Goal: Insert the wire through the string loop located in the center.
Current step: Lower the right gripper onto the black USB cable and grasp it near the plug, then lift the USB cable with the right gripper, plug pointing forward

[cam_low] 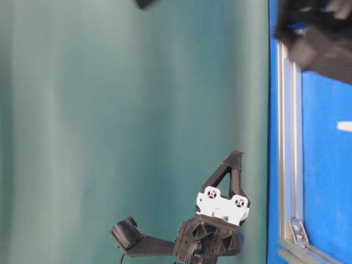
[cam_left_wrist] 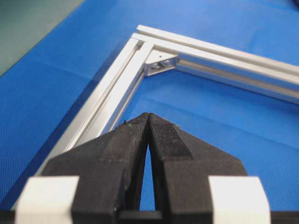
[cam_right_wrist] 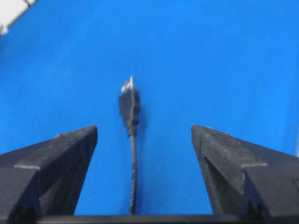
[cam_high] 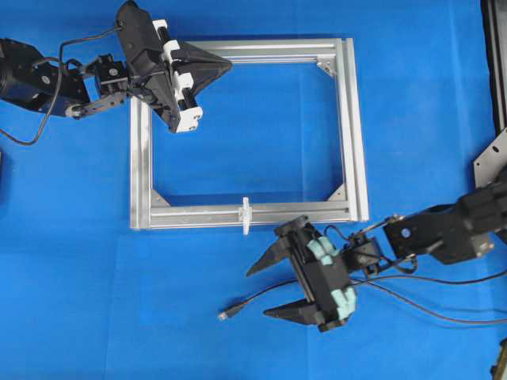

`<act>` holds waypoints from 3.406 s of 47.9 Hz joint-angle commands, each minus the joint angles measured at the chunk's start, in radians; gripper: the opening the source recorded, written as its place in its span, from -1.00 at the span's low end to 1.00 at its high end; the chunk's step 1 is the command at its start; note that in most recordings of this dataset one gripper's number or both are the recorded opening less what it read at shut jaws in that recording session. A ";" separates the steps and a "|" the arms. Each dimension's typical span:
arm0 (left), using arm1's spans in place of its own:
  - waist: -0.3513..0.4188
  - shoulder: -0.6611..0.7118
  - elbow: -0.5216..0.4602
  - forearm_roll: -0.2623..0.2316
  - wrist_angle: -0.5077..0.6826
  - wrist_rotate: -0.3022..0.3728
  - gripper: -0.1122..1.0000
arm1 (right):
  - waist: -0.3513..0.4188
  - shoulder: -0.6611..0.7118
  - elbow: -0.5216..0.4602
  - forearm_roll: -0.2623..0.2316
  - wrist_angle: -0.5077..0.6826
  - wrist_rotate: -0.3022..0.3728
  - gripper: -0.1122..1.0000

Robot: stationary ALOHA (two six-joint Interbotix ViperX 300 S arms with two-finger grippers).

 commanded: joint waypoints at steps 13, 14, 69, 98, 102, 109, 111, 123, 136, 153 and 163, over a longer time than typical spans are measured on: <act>0.003 -0.028 -0.014 0.002 -0.005 0.002 -0.80 | 0.006 0.052 -0.028 0.025 -0.003 0.023 0.48; 0.005 -0.029 -0.014 0.002 -0.005 0.002 -0.80 | 0.006 0.052 -0.028 0.025 -0.003 0.021 0.48; 0.005 -0.028 -0.020 0.003 -0.005 0.002 -0.80 | 0.009 -0.081 -0.034 0.017 0.121 0.021 -0.83; 0.005 -0.029 -0.017 0.002 -0.005 0.000 -0.80 | 0.009 -0.210 -0.087 0.017 0.339 0.021 -0.83; 0.003 -0.029 -0.015 0.003 -0.005 0.000 -0.80 | 0.011 -0.210 -0.086 0.017 0.336 0.021 -0.83; 0.003 -0.029 -0.015 0.003 -0.005 0.000 -0.80 | 0.011 -0.210 -0.084 0.017 0.336 0.021 -0.83; 0.003 -0.029 -0.015 0.003 -0.005 0.000 -0.80 | 0.011 -0.210 -0.086 0.017 0.334 0.021 -0.83; 0.003 -0.029 -0.015 0.002 -0.005 0.000 -0.80 | 0.011 -0.210 -0.083 0.017 0.328 0.020 -0.83; 0.003 -0.029 -0.015 0.003 -0.005 0.000 -0.80 | 0.011 -0.210 -0.084 0.017 0.328 0.020 -0.83; 0.003 -0.029 -0.017 0.003 -0.005 0.000 -0.80 | 0.009 -0.210 -0.083 0.017 0.328 0.018 -0.83; 0.003 -0.029 -0.017 0.002 -0.005 0.000 -0.80 | 0.011 -0.210 -0.083 0.017 0.327 0.018 -0.83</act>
